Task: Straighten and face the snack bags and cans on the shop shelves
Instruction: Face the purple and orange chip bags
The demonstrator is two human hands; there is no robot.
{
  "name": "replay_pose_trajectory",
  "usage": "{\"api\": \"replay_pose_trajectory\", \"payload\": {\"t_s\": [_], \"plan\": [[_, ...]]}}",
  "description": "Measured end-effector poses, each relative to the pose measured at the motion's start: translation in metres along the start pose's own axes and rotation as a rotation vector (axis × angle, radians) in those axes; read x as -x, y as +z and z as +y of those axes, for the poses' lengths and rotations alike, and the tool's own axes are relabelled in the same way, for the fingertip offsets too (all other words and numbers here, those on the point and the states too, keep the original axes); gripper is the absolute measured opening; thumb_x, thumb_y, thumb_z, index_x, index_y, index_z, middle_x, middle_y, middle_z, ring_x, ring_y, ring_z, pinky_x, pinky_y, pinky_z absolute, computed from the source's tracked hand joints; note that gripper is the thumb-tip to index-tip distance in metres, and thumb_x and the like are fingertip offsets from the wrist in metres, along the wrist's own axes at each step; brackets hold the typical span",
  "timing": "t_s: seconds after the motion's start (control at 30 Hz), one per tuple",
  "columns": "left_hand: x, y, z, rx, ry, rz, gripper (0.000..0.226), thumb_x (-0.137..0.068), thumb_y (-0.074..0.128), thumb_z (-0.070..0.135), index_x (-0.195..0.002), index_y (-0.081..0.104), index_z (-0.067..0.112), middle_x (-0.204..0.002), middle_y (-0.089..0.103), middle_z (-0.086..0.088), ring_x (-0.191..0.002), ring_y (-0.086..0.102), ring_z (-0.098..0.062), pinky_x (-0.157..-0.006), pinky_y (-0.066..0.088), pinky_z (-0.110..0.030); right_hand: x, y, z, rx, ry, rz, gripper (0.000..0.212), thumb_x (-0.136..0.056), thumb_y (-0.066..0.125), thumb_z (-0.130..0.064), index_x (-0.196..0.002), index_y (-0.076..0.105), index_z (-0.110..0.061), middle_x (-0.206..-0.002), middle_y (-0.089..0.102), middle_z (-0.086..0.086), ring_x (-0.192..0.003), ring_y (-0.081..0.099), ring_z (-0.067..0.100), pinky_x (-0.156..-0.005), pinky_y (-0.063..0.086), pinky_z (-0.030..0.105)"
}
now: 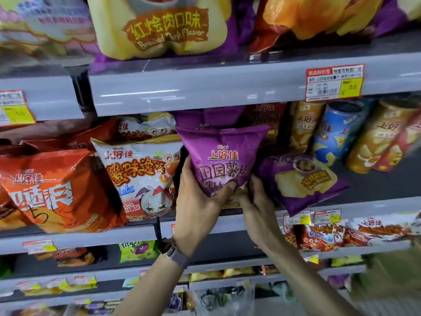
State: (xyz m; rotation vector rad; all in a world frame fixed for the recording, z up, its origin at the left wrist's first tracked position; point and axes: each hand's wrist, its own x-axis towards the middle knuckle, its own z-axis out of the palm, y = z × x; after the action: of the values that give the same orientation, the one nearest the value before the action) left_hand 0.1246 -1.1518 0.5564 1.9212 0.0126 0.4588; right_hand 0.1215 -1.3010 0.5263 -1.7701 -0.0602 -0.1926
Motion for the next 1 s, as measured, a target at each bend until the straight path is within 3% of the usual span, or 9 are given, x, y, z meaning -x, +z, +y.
{"api": "replay_pose_trajectory", "payload": {"t_s": [0.13, 0.23, 0.4, 0.5, 0.6, 0.7, 0.77, 0.9, 1.0], "plan": [[0.001, -0.004, -0.002, -0.053, -0.014, -0.033, 0.11, -0.074, 0.088, 0.059, -0.159, 0.024, 0.034, -0.149, 0.054, 0.009, -0.134, 0.056, -0.013, -0.104, 0.054, -0.047, -0.003, -0.002, 0.0, 0.029, 0.025, -0.031, 0.037, -0.108, 0.053, -0.021, -0.14, 0.052, -0.038, -0.119, 0.069, -0.025, -0.108, 0.063, -0.008, -0.084, 0.045, 0.006], [0.002, -0.007, -0.001, -0.07, -0.029, -0.046, 0.112, -0.073, 0.088, 0.059, -0.16, 0.021, 0.037, -0.151, 0.052, 0.008, -0.137, 0.055, -0.013, -0.107, 0.052, -0.047, -0.002, -0.003, -0.002, 0.041, 0.033, -0.037, 0.034, -0.107, 0.054, -0.024, -0.138, 0.053, -0.037, -0.116, 0.071, -0.02, -0.103, 0.064, -0.004, -0.082, 0.047, 0.011], [0.011, -0.02, 0.001, -0.16, -0.026, -0.076, 0.11, -0.079, 0.086, 0.054, -0.164, 0.022, 0.029, -0.158, 0.044, 0.008, -0.145, 0.042, -0.008, -0.114, 0.042, -0.032, -0.001, -0.009, -0.01, 0.104, 0.022, -0.064, 0.035, -0.106, 0.056, -0.029, -0.14, 0.052, -0.037, -0.124, 0.066, -0.021, -0.111, 0.06, -0.007, -0.091, 0.046, 0.017], [0.018, -0.032, 0.0, -0.248, -0.001, -0.084, 0.097, -0.084, 0.083, 0.05, -0.162, 0.03, 0.027, -0.154, 0.045, 0.008, -0.144, 0.044, -0.01, -0.114, 0.043, -0.034, -0.001, -0.017, -0.016, 0.235, 0.055, -0.146, 0.055, -0.098, 0.056, -0.052, -0.149, 0.043, -0.037, -0.14, 0.059, -0.015, -0.128, 0.054, 0.007, -0.11, 0.044, 0.038], [0.027, -0.045, 0.003, -0.327, 0.008, -0.111, 0.084, -0.087, 0.078, 0.05, -0.157, 0.04, 0.025, -0.147, 0.05, 0.011, -0.126, 0.055, -0.006, -0.103, 0.049, -0.031, -0.002, -0.03, -0.034, 0.405, 0.103, -0.226, 0.084, -0.085, 0.049, -0.073, -0.157, 0.035, -0.033, -0.153, 0.05, -0.007, -0.14, 0.046, 0.018, -0.117, 0.038, 0.044], [0.035, -0.058, 0.009, -0.424, 0.022, -0.141, 0.055, -0.089, 0.074, 0.047, -0.14, 0.057, 0.032, -0.126, 0.064, 0.013, -0.099, 0.066, -0.004, -0.088, 0.057, -0.036, 0.0, -0.045, -0.053, 0.505, 0.069, -0.281, 0.051, -0.094, 0.056, -0.063, -0.135, 0.055, -0.033, -0.131, 0.062, -0.009, -0.123, 0.057, 0.018, -0.105, 0.045, 0.038], [0.039, -0.063, 0.015, -0.475, 0.009, -0.174, 0.04, -0.089, 0.07, 0.05, -0.127, 0.065, 0.037, -0.108, 0.07, 0.018, -0.094, 0.07, -0.003, -0.084, 0.059, -0.037, 0.003, -0.055, -0.064, 0.545, 0.029, -0.288, 0.037, -0.099, 0.06, -0.052, -0.128, 0.062, -0.03, -0.121, 0.068, -0.008, -0.115, 0.062, 0.017, -0.099, 0.048, 0.036], [0.042, -0.058, 0.03, -0.564, 0.053, -0.257, 0.049, -0.082, 0.051, 0.066, -0.123, 0.064, 0.044, -0.101, 0.072, 0.023, -0.095, 0.072, -0.005, -0.081, 0.061, -0.039, 0.008, -0.072, -0.084, 0.644, -0.04, -0.248, 0.047, -0.102, 0.058, -0.049, -0.138, 0.063, -0.019, -0.112, 0.074, 0.003, -0.103, 0.068, 0.019, -0.094, 0.053, 0.038], [0.039, -0.043, 0.045, -0.632, 0.084, -0.316, 0.043, -0.087, 0.053, 0.064, -0.125, 0.061, 0.046, -0.104, 0.074, 0.02, -0.094, 0.072, -0.007, -0.079, 0.06, -0.038, 0.004, -0.09, -0.087, 0.767, -0.126, -0.211, 0.054, -0.1, 0.056, -0.055, -0.143, 0.061, -0.023, -0.108, 0.072, -0.006, -0.103, 0.066, 0.016, -0.09, 0.052, 0.037]]}}
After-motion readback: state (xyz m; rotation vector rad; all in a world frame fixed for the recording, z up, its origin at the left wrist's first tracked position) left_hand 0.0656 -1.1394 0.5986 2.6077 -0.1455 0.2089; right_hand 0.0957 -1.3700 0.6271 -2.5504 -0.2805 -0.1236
